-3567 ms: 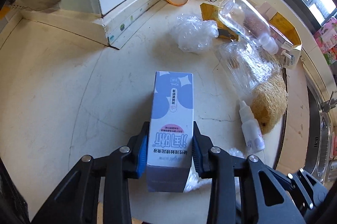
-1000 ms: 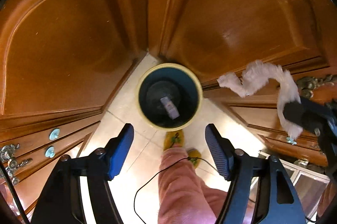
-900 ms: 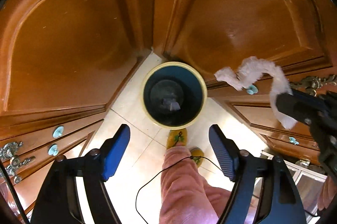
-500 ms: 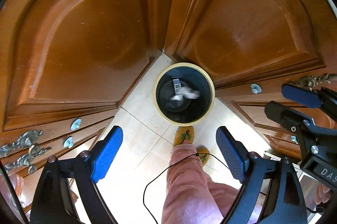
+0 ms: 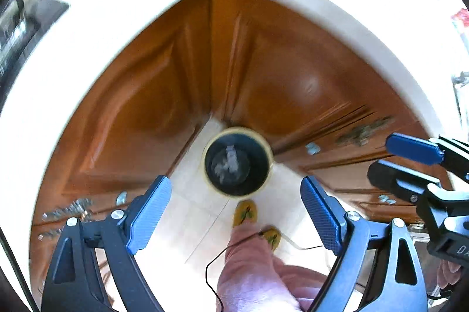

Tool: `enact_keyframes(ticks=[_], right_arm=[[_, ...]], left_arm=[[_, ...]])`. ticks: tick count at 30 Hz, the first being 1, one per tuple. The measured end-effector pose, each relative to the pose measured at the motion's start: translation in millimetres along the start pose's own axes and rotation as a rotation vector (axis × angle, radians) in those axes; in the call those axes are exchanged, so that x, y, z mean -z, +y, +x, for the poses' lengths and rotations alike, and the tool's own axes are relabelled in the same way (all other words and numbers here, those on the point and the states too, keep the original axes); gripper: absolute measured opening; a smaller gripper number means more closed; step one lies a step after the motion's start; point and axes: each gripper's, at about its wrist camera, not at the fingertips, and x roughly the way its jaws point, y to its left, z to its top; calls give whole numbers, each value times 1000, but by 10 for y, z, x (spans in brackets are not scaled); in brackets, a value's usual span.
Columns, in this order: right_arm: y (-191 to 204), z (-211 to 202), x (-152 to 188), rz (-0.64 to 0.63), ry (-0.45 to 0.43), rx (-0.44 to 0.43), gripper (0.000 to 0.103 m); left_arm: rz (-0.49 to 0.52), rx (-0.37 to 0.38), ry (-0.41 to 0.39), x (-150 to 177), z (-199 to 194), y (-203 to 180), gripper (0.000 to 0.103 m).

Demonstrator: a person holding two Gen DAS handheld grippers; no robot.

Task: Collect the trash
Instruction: 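Raise both open tools back toward the counter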

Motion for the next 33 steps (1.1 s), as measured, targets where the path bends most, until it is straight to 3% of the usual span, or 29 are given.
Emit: enact_keyframes(ticks=[5, 12, 17, 26, 33], right_arm=[[-82, -668, -87, 30, -135, 10, 48], [-336, -1543, -120, 99, -332, 15, 48], [-538, -2068, -81, 146, -429, 60, 58], [-745, -2642, -197, 195, -519, 191, 60], [-1027, -2628, -431, 256, -518, 268, 64]], left_arm=[[47, 76, -74, -260, -591, -256, 89], [177, 116, -195, -620, -1213, -797, 89], [235, 182, -261, -897, -1541, -1148, 89], [310, 280, -323, -1246, -1658, -1569, 89], [316, 306, -255, -1658, -1242, -1630, 90]])
